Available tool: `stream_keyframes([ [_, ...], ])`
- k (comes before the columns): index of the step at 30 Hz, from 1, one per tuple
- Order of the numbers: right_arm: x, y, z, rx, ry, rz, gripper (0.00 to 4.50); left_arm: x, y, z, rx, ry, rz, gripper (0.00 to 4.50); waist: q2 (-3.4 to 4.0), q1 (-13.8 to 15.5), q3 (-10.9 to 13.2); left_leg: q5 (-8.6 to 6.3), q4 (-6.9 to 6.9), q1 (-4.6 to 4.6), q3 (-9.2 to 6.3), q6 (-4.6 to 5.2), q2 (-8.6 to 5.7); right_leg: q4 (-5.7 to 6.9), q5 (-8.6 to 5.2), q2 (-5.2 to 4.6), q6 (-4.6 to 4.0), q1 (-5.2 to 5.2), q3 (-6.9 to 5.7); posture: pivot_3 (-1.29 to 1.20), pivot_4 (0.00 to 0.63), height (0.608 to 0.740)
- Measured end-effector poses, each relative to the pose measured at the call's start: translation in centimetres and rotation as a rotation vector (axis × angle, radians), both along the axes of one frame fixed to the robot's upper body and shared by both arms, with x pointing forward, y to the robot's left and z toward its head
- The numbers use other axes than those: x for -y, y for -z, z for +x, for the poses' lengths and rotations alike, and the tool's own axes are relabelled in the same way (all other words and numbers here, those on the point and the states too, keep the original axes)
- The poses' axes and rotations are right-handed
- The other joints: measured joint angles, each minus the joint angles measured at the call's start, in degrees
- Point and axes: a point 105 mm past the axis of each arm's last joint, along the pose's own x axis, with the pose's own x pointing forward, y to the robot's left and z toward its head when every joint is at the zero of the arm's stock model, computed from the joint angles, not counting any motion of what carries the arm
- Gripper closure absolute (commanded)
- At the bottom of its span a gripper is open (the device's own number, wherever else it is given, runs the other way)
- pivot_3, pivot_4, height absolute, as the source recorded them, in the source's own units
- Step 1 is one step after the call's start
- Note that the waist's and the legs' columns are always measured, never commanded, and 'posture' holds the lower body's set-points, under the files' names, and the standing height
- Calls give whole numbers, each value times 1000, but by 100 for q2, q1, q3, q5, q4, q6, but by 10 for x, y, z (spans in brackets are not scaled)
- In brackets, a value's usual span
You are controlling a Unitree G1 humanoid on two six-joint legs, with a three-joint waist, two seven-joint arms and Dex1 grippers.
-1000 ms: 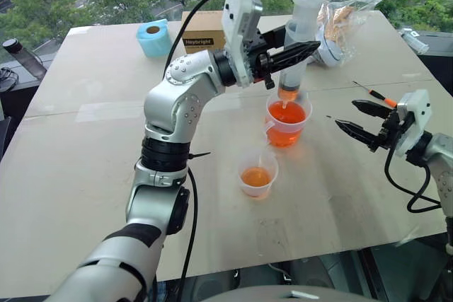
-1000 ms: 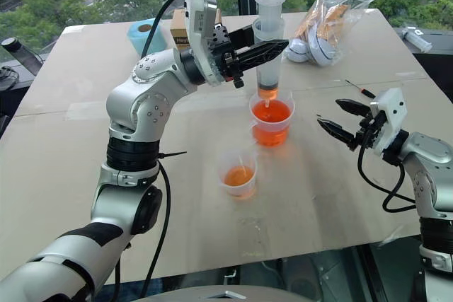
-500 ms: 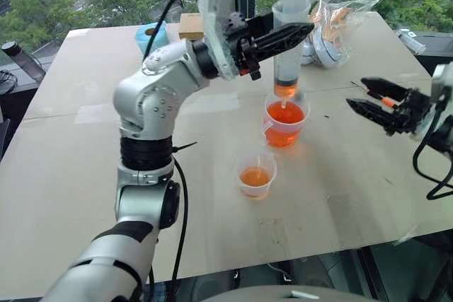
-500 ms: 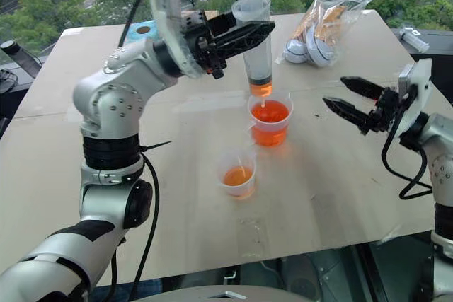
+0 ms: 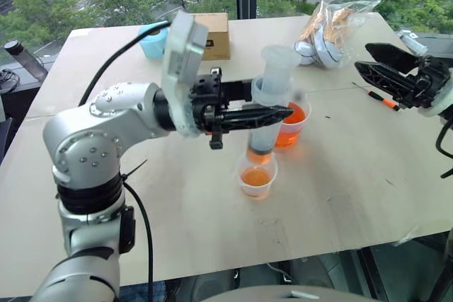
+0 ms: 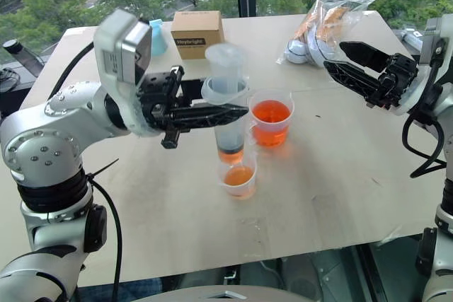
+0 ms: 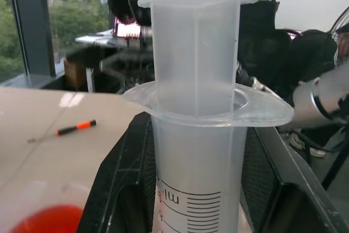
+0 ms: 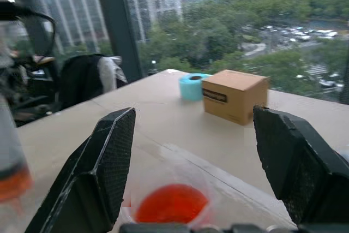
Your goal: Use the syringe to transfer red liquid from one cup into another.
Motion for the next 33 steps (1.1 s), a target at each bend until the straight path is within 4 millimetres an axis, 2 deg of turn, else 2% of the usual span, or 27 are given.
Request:
stream_keyframes([
  [3, -15, -23, -13, 11, -104, 17, 905, -3, 14, 4, -5, -29, 17, 3009, 0, 2, 0, -1, 0, 1, -5, 1, -1, -13, 0, 1, 0, 10, -7, 0, 150, 740],
  [5, -25, -31, -21, 13, -161, 2, 905, -3, 20, 5, 0, -37, 21, 3009, 0, 11, 0, -1, -1, 0, -9, 1, -1, -18, 0, 2, 0, 11, -11, 0, 150, 740],
  [8, -45, -32, -34, -21, -251, -62, 905, -2, 31, 7, 6, -48, 33, 3009, 0, 3, 0, -1, -8, -1, -9, 2, 0, -27, 0, 1, 0, 11, -11, 0, 150, 740],
  [11, -59, -31, -39, -43, -293, -92, 1707, 2, 37, 7, 21, -38, 42, 3009, -1, 4, 0, -1, -8, -4, -9, 2, 0, -30, 0, 0, 0, 12, -11, 0, 150, 740],
  [13, -62, -32, -39, -48, -295, -94, 2747, 3, 37, 8, 42, -37, 37, 3009, -1, 17, 0, -2, -8, -5, -9, 3, -1, -33, 0, 0, 0, 12, -13, 0, 150, 740],
  [15, -65, -29, -40, -64, -313, -103, 3414, 3, 38, 9, 48, -38, 37, 3009, -1, 20, 0, -2, -8, -6, -10, 4, -1, -36, 0, 0, 0, 12, -13, 0, 150, 740],
  [17, -70, -26, -43, -81, -330, -121, 4320, 5, 39, 10, 49, -36, 34, 3009, -1, 15, 0, -2, -10, -7, -10, 4, 0, -36, 0, 0, 0, 12, -13, 0, 150, 740],
  [18, -72, -25, -44, -83, -330, -128, 4422, 6, 41, 10, 49, -33, 35, 3009, -1, 14, 0, -3, -10, -7, -10, 4, 0, -37, 0, 0, 0, 12, -14, 0, 150, 740],
  [26, -90, -9, -54, -134, -390, -194, 4422, 10, 44, 17, 55, -48, 25, 3009, -1, 6, 0, -3, -10, -9, -13, 5, 0, -39, 0, 0, 0, 12, -16, 0, 150, 740],
  [33, -94, 4, -59, -154, -395, -257, 4422, 12, 47, 18, 37, -46, 32, 3009, -1, 6, 0, -3, -11, -9, -14, 6, 0, -41, 0, 0, 0, 12, -17, 0, 150, 740],
])
